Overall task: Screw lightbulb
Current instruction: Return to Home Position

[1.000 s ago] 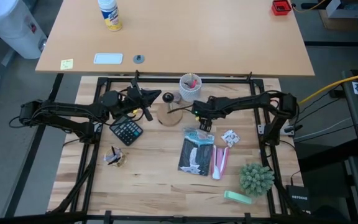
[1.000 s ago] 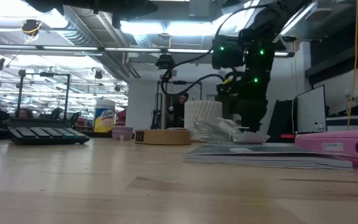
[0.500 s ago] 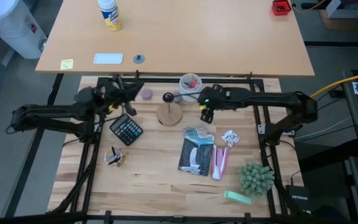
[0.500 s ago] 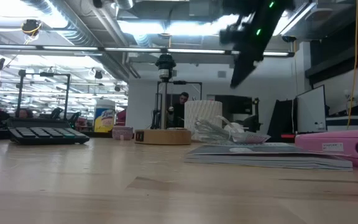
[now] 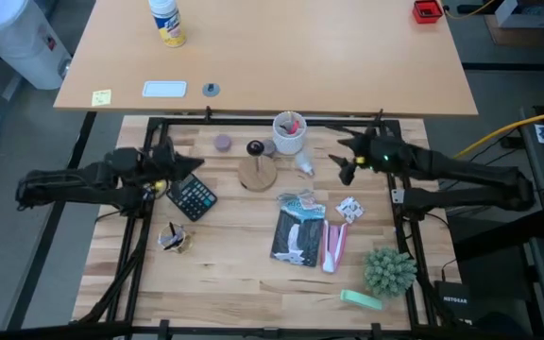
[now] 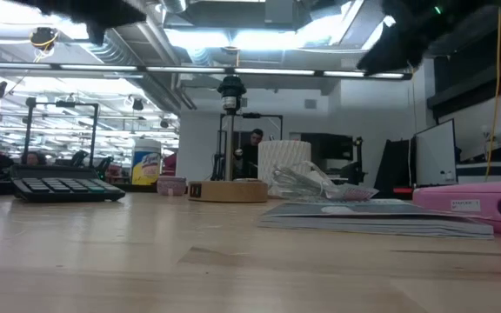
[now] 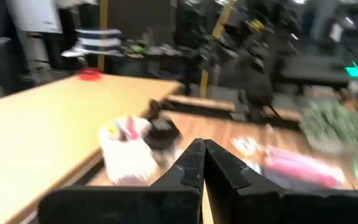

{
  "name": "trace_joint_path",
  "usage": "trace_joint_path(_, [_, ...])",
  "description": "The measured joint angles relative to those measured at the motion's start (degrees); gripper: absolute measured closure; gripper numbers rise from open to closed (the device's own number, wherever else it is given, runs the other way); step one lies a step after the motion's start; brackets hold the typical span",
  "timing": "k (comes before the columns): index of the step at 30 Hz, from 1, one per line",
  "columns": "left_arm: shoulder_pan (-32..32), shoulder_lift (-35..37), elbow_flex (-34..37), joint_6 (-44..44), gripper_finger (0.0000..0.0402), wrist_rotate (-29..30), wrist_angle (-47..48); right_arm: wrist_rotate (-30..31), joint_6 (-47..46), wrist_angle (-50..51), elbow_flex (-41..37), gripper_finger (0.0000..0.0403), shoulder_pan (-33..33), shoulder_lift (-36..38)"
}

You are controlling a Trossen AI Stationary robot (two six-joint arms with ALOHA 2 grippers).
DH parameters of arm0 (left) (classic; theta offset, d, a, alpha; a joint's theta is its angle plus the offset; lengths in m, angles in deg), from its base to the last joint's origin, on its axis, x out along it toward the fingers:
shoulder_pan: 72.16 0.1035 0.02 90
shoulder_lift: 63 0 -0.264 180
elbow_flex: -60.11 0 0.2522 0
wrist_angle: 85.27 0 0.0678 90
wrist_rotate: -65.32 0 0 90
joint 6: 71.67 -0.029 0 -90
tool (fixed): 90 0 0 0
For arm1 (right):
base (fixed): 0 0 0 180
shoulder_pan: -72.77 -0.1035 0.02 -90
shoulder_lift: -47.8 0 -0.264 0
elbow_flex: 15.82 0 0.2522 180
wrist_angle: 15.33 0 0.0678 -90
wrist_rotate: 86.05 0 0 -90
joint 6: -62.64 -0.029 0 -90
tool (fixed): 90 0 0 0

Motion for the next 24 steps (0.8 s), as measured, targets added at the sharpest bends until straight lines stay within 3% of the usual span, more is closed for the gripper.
trace_joint_path(5, [-1.91,1.97,10.86,-1.37,0.0400,-1.17,-8.50,-6.20,-3.95,-19.73,-18.26,0.0137,0.00,7.98])
trace_joint_path(11, [-2.18,2.05,24.83,-2.10,0.0400,-2.88,-25.94,-14.91,-8.60,-38.97,-32.18,0.0137,-0.02,9.08])
trace_joint_path(14, [-2.15,2.09,29.90,-1.55,0.0400,-5.70,-30.13,-15.41,-9.21,-41.60,-35.67,0.0137,0.00,9.12])
trace_joint_path(24, [-2.01,2.11,29.83,0.71,0.0400,-7.59,-26.37,-14.77,-11.54,-40.94,-44.78,0.0137,-0.02,9.06])
